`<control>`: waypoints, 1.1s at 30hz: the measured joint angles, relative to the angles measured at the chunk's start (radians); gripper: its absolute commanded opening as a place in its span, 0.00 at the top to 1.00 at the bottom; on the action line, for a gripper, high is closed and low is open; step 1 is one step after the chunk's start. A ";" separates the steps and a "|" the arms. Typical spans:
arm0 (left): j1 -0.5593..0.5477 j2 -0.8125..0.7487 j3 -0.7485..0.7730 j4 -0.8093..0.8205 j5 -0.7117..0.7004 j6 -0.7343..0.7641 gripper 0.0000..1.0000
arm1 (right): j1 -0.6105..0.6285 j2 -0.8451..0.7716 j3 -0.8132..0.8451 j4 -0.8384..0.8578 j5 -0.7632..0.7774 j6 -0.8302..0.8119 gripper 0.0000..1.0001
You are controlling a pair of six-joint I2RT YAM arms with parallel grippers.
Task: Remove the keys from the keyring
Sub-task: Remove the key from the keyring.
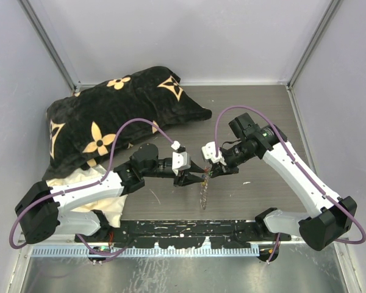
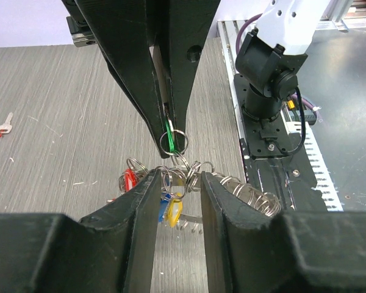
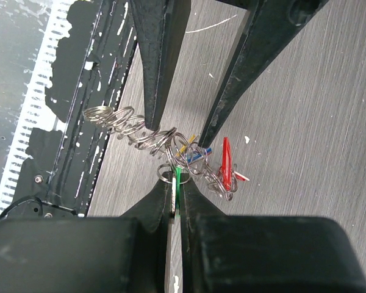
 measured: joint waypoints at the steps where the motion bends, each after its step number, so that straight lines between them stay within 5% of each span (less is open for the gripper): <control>1: 0.000 0.000 0.000 0.000 0.000 0.000 0.68 | 0.000 0.000 0.000 0.000 -0.002 0.000 0.99; 16: 0.000 0.007 0.000 -0.007 0.014 -0.003 0.73 | 0.000 0.000 0.000 -0.005 -0.013 -0.008 0.99; 23: -0.001 0.023 0.001 -0.010 0.028 -0.021 0.96 | 0.000 0.000 0.000 -0.005 -0.013 -0.011 0.99; 33: -0.005 -0.001 0.039 -0.127 0.025 0.003 1.00 | 0.000 0.000 -0.019 0.001 -0.013 -0.011 0.99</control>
